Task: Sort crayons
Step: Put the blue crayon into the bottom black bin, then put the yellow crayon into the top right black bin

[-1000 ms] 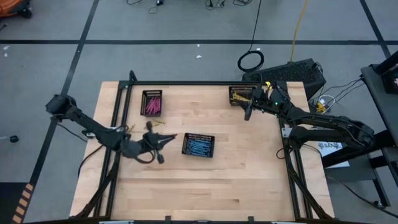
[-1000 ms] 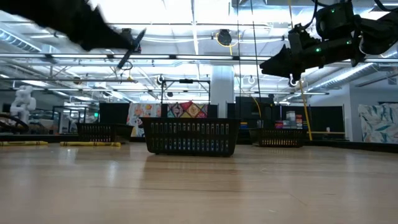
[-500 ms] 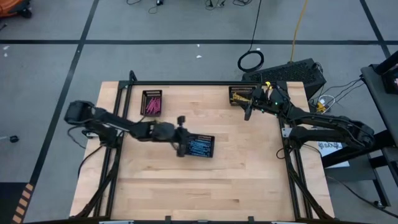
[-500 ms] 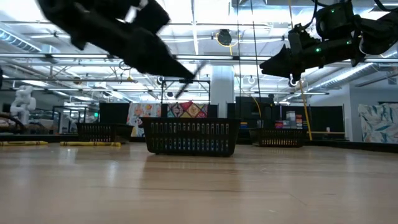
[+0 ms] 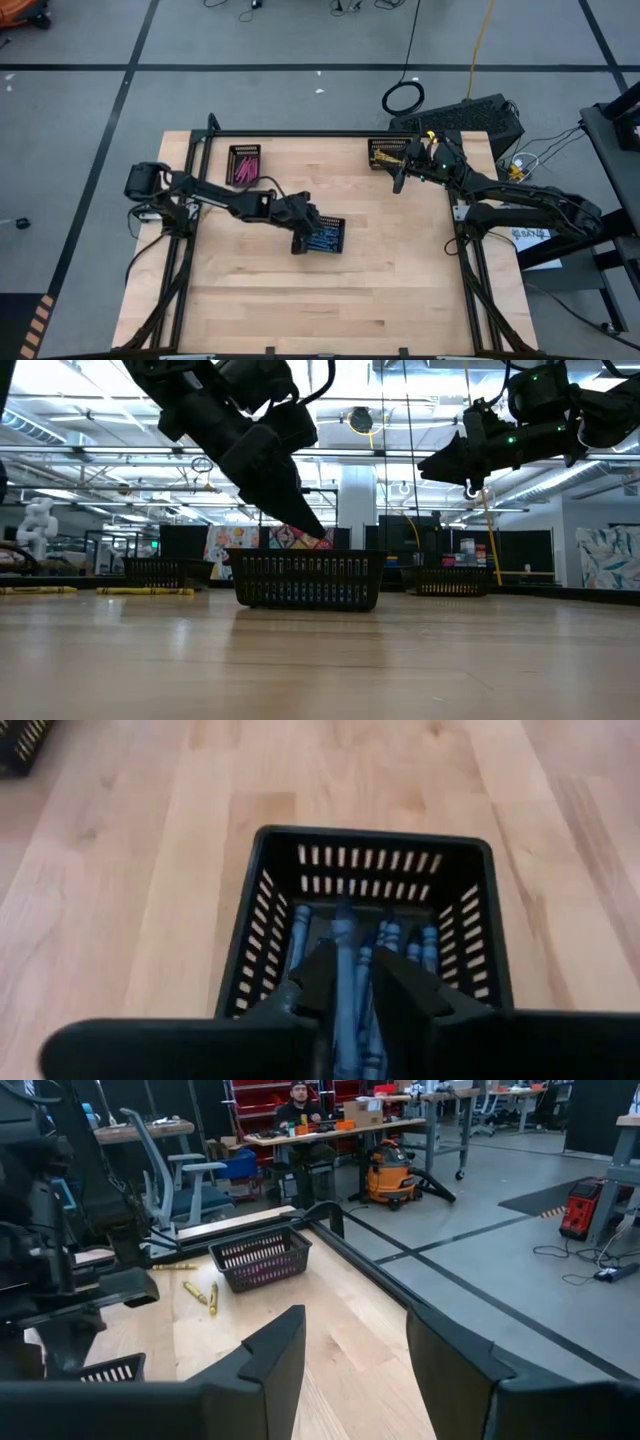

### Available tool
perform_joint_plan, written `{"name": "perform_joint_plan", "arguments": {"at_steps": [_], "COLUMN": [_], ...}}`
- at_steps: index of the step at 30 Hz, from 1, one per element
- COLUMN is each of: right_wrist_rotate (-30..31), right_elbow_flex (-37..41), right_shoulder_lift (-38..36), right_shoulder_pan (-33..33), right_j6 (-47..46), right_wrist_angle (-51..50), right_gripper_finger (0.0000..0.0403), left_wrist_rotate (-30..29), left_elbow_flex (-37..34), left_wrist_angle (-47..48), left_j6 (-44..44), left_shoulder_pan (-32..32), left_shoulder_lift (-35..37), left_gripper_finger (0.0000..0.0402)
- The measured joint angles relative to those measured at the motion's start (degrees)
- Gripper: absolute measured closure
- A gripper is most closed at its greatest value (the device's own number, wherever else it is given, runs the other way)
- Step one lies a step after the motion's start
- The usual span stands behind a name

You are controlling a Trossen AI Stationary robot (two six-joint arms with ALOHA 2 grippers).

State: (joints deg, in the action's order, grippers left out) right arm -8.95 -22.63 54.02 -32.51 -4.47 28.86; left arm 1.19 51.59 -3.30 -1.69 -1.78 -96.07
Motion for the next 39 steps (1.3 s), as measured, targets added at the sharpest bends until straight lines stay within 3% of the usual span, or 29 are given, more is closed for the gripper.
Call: {"name": "perform_joint_plan", "arguments": {"at_steps": [9,14,20,24,28,32,39], "right_wrist_rotate": [-0.02,-0.02,-0.04,-0.04,-0.04,-0.04,-0.04], "right_elbow_flex": [0.00,0.00,0.00,0.00,0.00,0.00,0.00], "right_shoulder_lift": [0.00,0.00,0.00,0.00,0.00,0.02,0.02], "right_shoulder_pan": [0.00,0.00,0.00,0.00,0.00,0.00,0.00], "right_j6": [0.14,0.19,-0.20,-0.56,-0.64,-0.64,-0.44], "right_wrist_angle": [-0.48,-0.46,-0.46,-0.48,-0.76,-0.83,-0.42], "right_gripper_finger": [0.0243,0.0243,0.0243,0.0243,0.0243,0.0243,0.0243], "left_wrist_rotate": [0.24,0.22,-0.13,-6.25,-18.43,-20.24,-16.99], "left_elbow_flex": [-0.01,0.03,0.04,-0.72,-3.43,-6.81,-11.47], "left_wrist_angle": [6.77,12.67,28.05,41.66,53.34,56.42,56.22], "left_j6": [1.44,5.73,13.22,24.35,39.18,48.98,45.80], "left_shoulder_pan": [0.97,0.63,-2.19,-5.22,-6.78,-3.51,8.54], "left_shoulder_lift": [1.93,7.05,15.39,19.57,20.83,20.72,20.72], "left_gripper_finger": [0.0276,0.0270,0.0269,0.0269,0.0269,0.0269,0.0269]}}
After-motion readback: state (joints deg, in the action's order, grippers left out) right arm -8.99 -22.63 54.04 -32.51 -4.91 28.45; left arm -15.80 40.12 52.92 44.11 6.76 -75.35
